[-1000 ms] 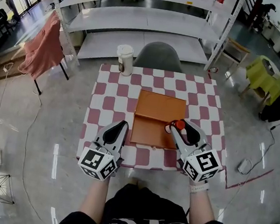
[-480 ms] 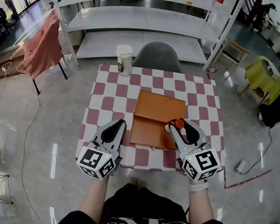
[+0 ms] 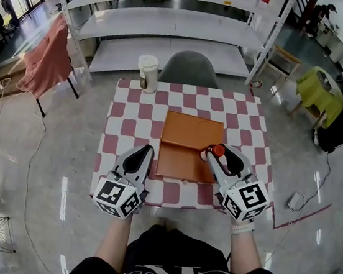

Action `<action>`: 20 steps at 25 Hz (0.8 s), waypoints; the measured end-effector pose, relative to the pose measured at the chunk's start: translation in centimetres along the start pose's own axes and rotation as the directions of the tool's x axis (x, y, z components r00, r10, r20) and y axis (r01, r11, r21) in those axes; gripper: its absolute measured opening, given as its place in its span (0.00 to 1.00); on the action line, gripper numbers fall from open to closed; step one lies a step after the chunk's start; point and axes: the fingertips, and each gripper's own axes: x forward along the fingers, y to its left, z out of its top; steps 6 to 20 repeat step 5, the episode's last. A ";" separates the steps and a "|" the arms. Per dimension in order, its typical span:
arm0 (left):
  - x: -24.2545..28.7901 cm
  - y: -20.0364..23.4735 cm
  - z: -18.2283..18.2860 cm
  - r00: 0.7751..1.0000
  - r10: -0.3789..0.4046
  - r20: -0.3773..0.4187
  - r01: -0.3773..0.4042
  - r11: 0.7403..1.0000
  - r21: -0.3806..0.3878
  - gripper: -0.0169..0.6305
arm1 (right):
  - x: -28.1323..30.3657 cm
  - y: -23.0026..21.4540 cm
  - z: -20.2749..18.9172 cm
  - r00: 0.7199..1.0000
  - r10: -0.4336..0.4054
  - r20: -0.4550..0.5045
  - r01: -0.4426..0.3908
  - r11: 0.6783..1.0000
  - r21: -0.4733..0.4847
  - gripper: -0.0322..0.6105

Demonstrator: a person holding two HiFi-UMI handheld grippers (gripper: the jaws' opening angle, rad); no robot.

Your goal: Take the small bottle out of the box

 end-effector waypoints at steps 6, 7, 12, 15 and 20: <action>0.3 -0.1 -0.2 1.000 -0.005 -0.004 0.005 1.000 -0.002 0.06 | -0.2 -0.3 -0.1 1.000 -0.008 -0.001 0.008 1.000 0.001 0.27; 0.3 -0.1 -0.2 1.000 -0.005 -0.004 0.005 1.000 -0.002 0.06 | -0.2 -0.3 -0.1 1.000 -0.008 -0.001 0.008 1.000 0.001 0.27; 0.3 -0.1 -0.2 1.000 -0.005 -0.004 0.005 1.000 -0.002 0.06 | -0.2 -0.3 -0.1 1.000 -0.008 -0.001 0.008 1.000 0.001 0.27; 0.3 -0.1 -0.2 1.000 -0.005 -0.004 0.005 1.000 -0.002 0.06 | -0.2 -0.3 -0.1 1.000 -0.008 -0.001 0.008 1.000 0.001 0.27; 0.3 -0.1 -0.2 1.000 -0.005 -0.004 0.005 1.000 -0.002 0.06 | -0.2 -0.3 -0.1 1.000 -0.008 -0.001 0.008 1.000 0.001 0.27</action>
